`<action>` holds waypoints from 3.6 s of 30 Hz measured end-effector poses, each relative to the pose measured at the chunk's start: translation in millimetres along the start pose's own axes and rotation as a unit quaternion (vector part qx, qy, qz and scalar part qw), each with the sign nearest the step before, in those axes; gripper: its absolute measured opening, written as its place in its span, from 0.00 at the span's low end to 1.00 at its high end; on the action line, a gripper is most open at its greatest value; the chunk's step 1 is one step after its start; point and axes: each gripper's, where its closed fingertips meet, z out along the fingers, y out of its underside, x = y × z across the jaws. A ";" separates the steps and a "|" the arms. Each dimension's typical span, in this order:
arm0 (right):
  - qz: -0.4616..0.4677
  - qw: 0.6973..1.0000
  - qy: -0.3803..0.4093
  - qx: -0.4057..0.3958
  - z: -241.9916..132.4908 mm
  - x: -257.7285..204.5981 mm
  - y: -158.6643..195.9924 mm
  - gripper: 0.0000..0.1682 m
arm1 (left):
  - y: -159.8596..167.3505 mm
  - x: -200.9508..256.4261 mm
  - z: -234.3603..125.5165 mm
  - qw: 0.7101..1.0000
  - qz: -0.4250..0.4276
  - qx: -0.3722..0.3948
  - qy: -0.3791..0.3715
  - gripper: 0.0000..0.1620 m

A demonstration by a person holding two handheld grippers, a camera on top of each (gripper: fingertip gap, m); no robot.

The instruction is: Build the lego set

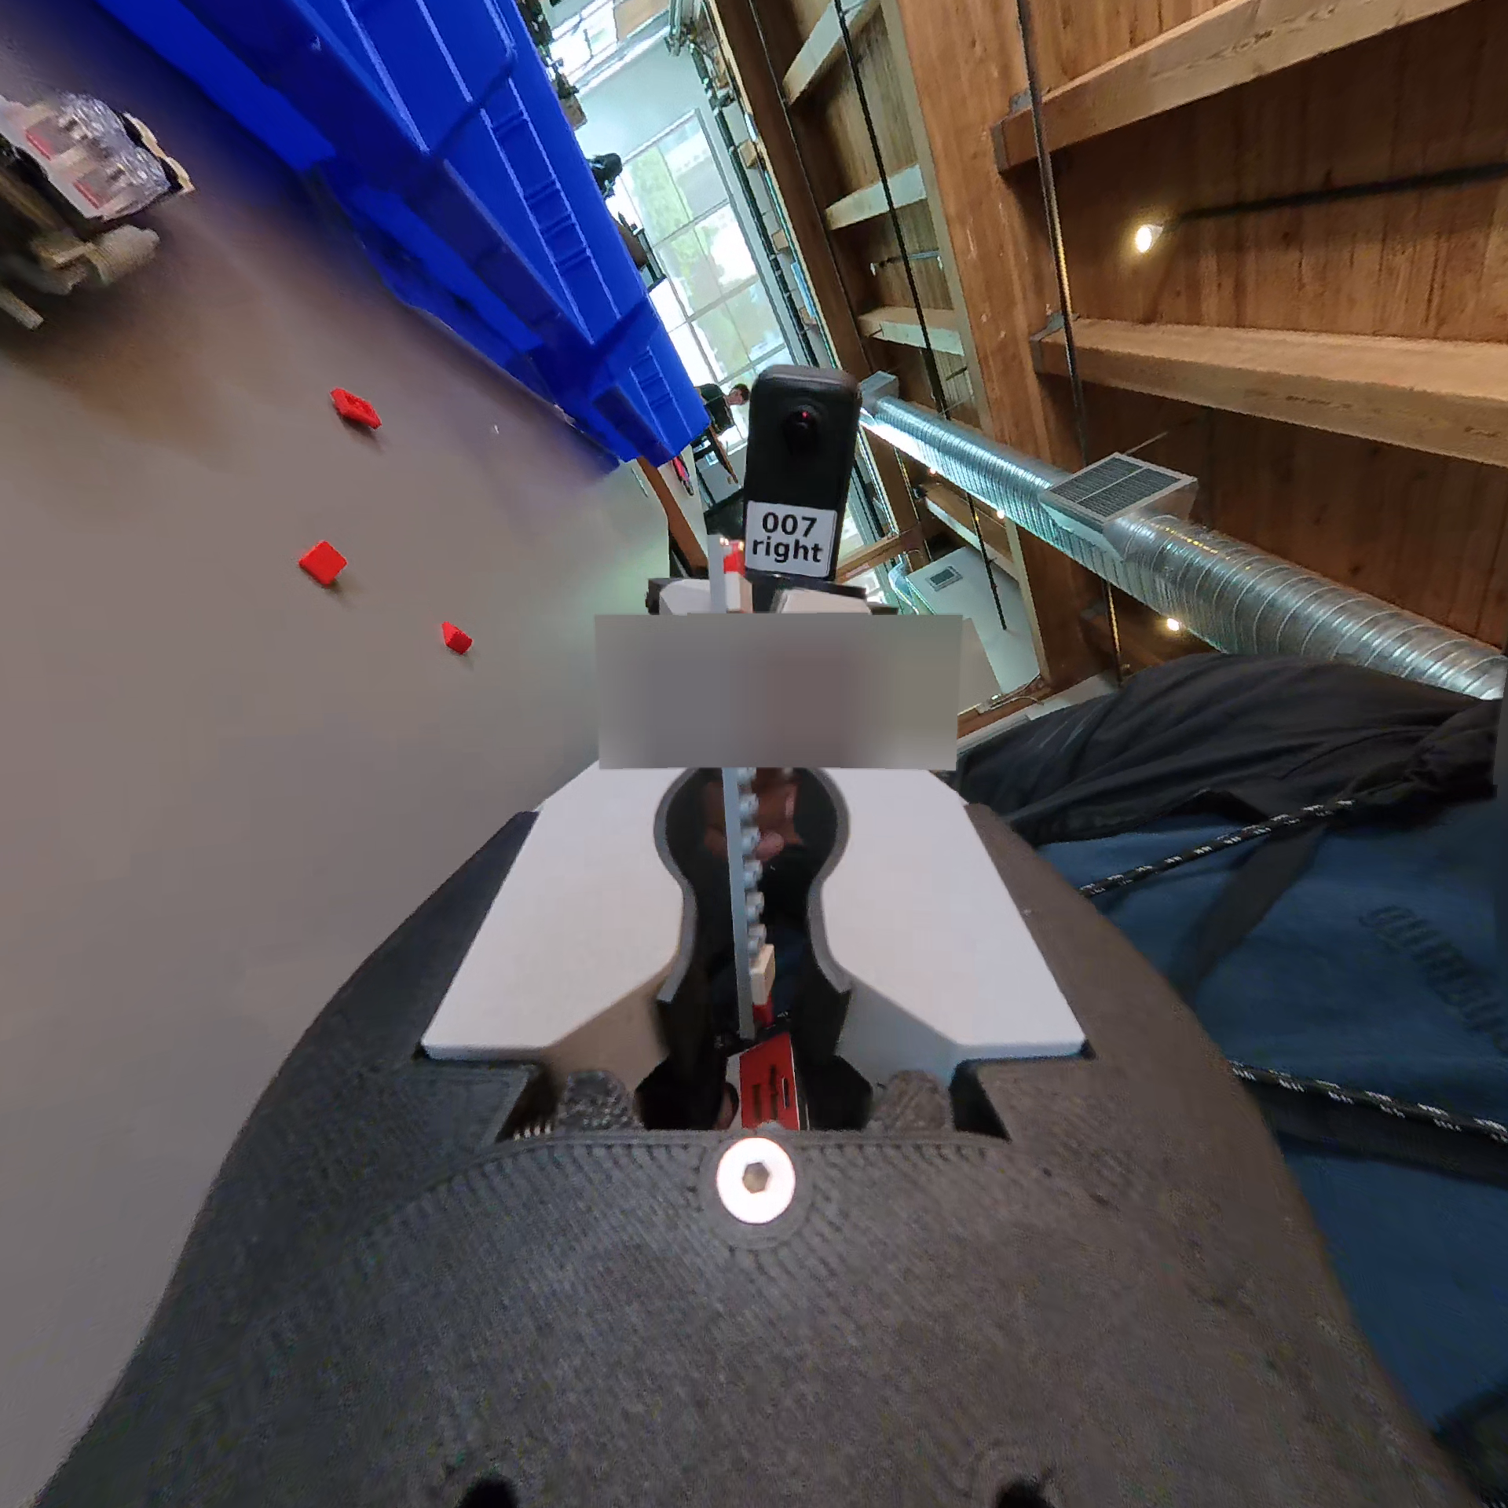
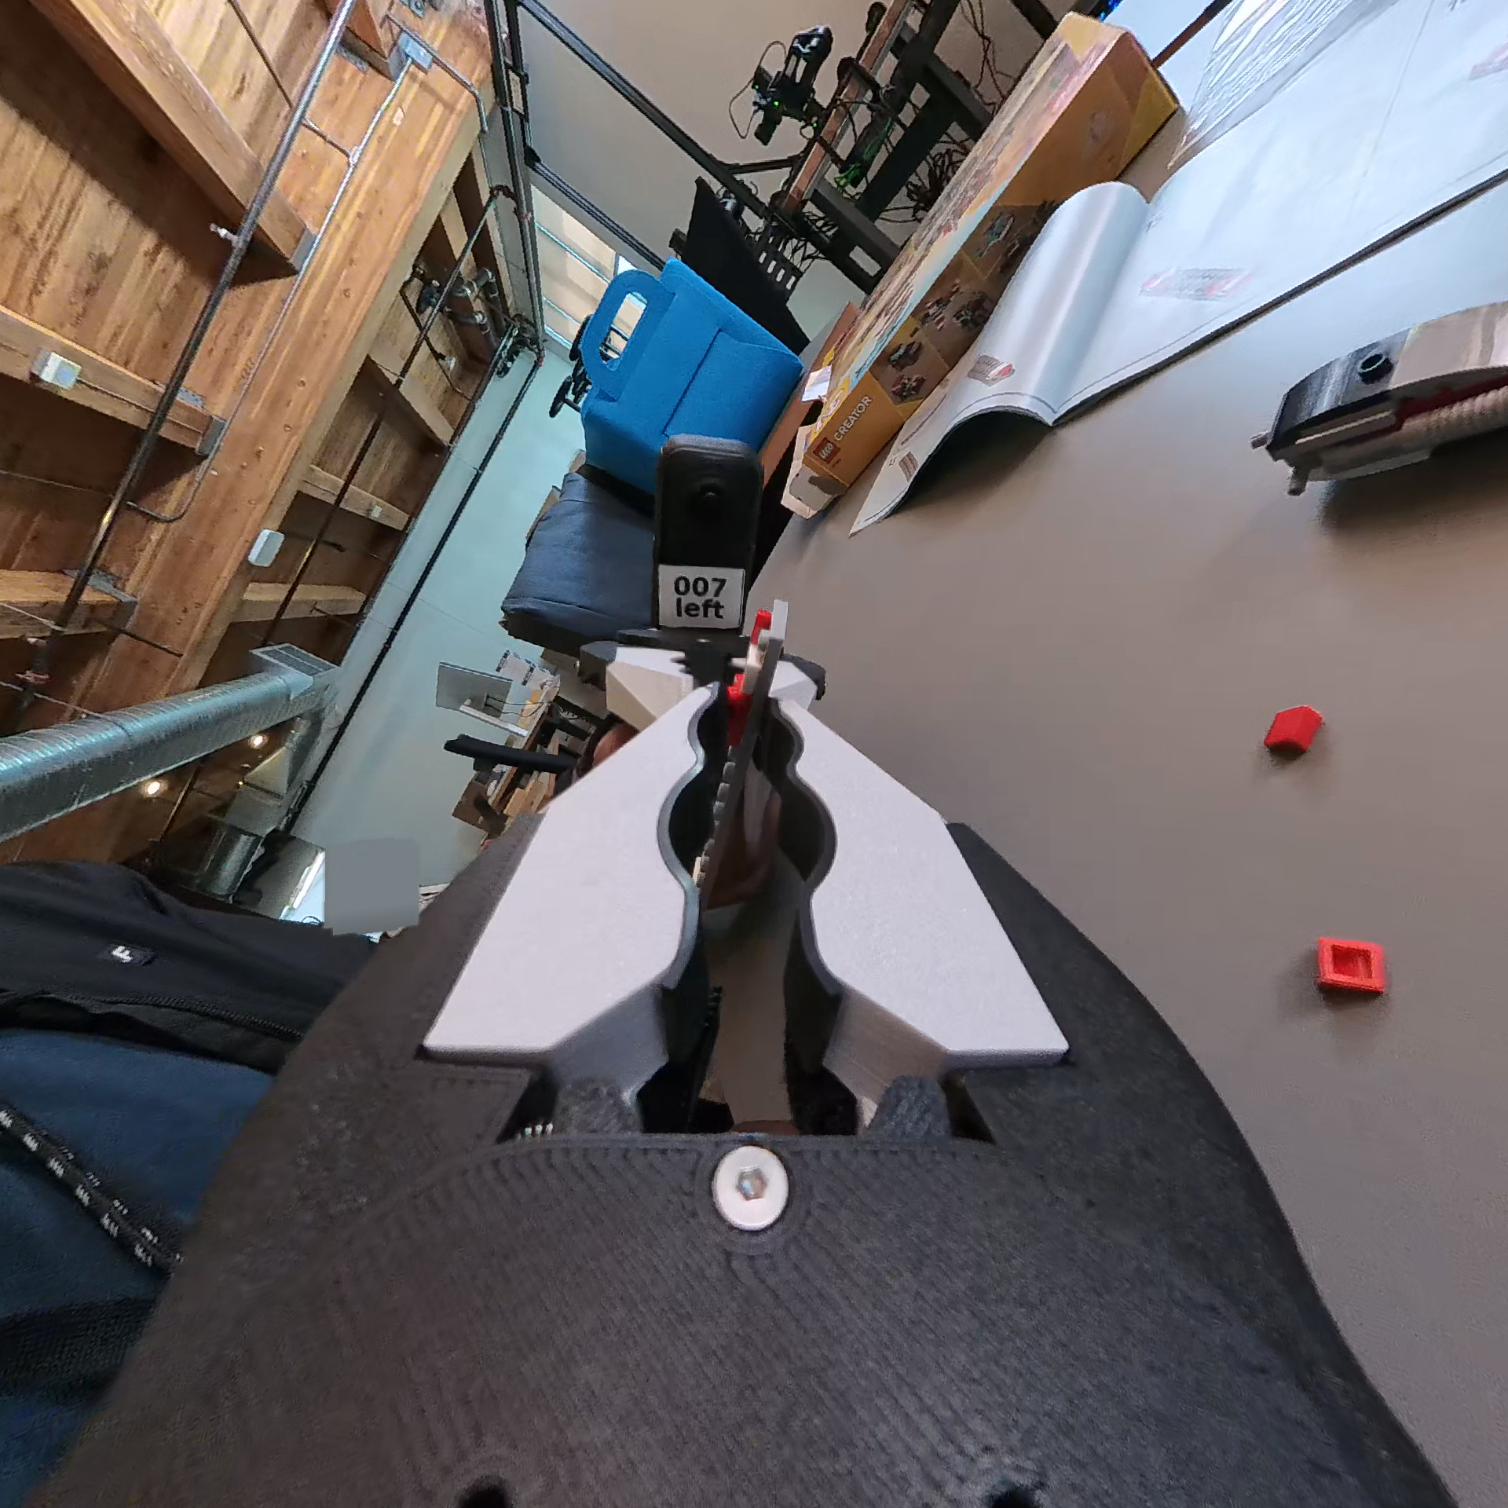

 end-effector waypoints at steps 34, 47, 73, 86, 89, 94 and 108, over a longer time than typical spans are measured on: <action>0.026 0.998 -0.045 0.020 -9.7 -29.6 3.4 0.04 | 6.5 26.3 5.5 0.999 0.014 0.008 0.030 0.05; 0.033 0.998 -0.041 0.032 -10.1 -26.2 -1.4 0.04 | 7.0 22.7 5.9 1.000 0.005 0.019 0.023 0.03; 0.038 0.997 -0.060 -0.018 -6.6 -29.4 10.0 0.04 | 19.0 23.5 -8.1 0.999 0.009 -0.038 0.029 0.02; 0.068 0.995 -0.061 -0.041 -4.8 -21.8 10.7 0.04 | 27.1 17.1 -3.5 0.998 -0.030 -0.035 0.037 0.03; 0.068 0.995 -0.054 -0.048 -3.7 -18.0 9.5 0.04 | 24.0 14.8 -3.0 0.999 -0.036 -0.023 0.033 0.03; 0.006 0.997 0.008 -0.073 -17.7 8.3 -7.2 0.21 | 9.9 0.9 -9.1 0.997 -0.067 0.031 0.002 0.03; -0.314 0.860 0.344 -0.207 -84.9 150.2 -53.3 0.18 | -0.5 -16.1 -16.8 0.994 -0.082 0.065 -0.026 0.03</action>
